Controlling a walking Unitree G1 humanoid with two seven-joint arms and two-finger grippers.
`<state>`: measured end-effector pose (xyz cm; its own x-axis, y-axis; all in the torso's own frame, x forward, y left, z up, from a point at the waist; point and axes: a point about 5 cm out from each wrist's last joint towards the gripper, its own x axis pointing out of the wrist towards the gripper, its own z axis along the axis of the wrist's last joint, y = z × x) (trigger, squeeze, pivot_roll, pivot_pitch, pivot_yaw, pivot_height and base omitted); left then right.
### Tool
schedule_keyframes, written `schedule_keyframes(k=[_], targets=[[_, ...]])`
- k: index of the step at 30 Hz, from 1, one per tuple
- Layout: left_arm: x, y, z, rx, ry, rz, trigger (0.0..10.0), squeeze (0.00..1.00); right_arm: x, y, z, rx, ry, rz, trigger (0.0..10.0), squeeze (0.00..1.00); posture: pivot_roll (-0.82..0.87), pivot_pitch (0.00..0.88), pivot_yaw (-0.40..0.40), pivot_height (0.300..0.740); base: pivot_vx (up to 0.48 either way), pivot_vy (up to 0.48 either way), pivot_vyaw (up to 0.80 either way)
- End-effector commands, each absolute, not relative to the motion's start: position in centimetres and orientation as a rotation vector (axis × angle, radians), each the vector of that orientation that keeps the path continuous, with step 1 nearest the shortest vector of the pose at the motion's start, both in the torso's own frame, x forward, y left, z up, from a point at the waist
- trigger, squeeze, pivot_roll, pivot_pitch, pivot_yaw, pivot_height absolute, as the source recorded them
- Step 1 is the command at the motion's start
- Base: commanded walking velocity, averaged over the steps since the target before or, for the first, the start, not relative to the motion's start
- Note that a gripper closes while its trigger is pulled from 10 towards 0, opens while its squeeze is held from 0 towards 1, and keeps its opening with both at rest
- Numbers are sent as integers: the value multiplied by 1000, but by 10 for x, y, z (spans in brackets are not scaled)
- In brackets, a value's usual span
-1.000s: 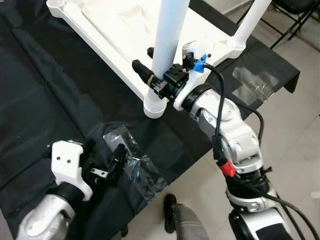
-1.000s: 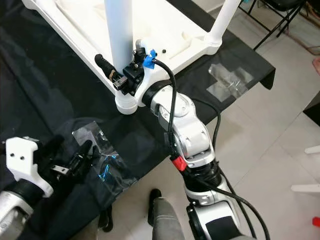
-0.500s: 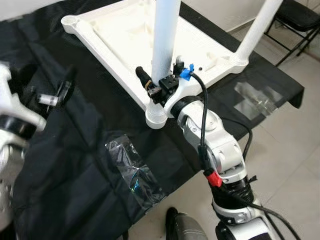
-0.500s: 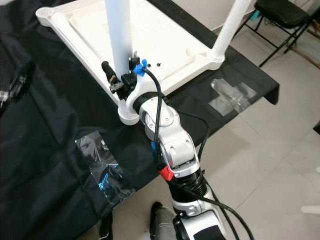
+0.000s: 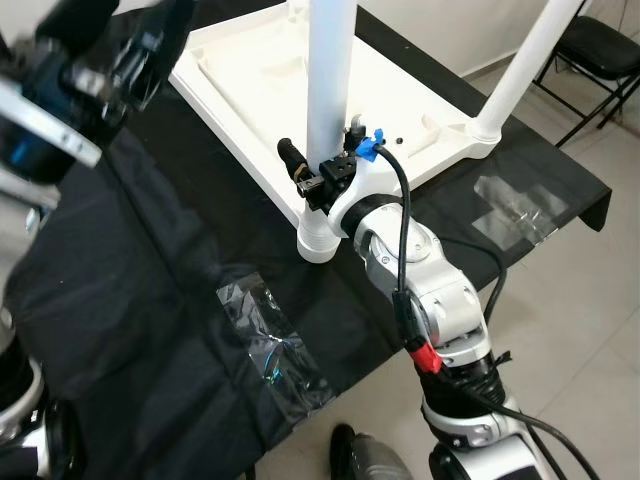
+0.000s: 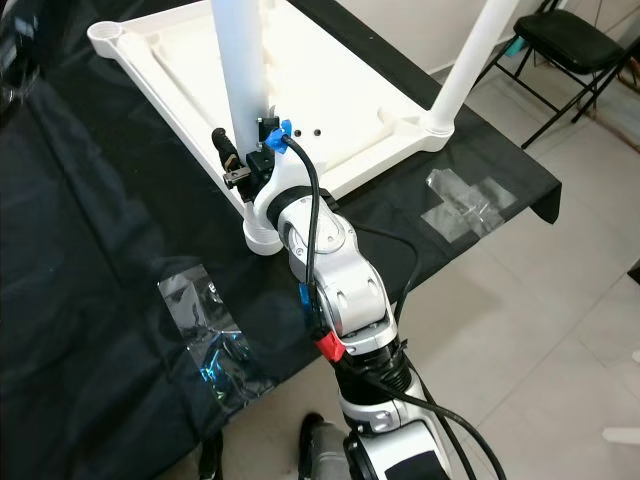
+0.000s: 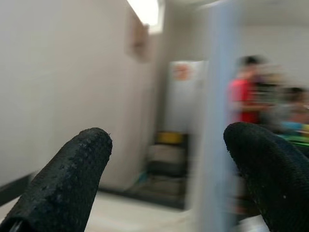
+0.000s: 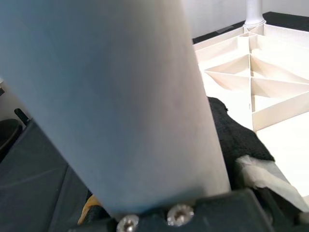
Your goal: Building children table
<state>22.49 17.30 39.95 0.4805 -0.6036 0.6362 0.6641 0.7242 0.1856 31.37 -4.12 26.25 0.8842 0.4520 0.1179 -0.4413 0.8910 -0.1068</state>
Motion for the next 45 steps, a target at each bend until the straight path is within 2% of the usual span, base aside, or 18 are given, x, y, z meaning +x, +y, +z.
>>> schedule_keyframes(k=[1,11,20,27,45], targets=[[222,159,399,-63,-700,-897,10000,0,320,-48,215,-87,113,435,10000,0,33,244,-86,740,0,0,0],[231,131,404,-80,-593,-1136,10000,0,322,-43,216,-93,115,458,10000,0,34,238,-97,740,0,0,0],[247,126,407,-21,-549,-1061,10000,0,321,-34,219,-127,95,512,10000,0,26,233,-103,740,0,0,0],[272,126,416,-14,-540,-901,10000,0,313,-22,221,-165,67,597,10000,0,21,231,-102,740,0,0,0],[279,129,417,-21,-527,-916,10000,0,310,-27,223,-166,39,593,10000,0,14,223,-95,740,0,0,0]])
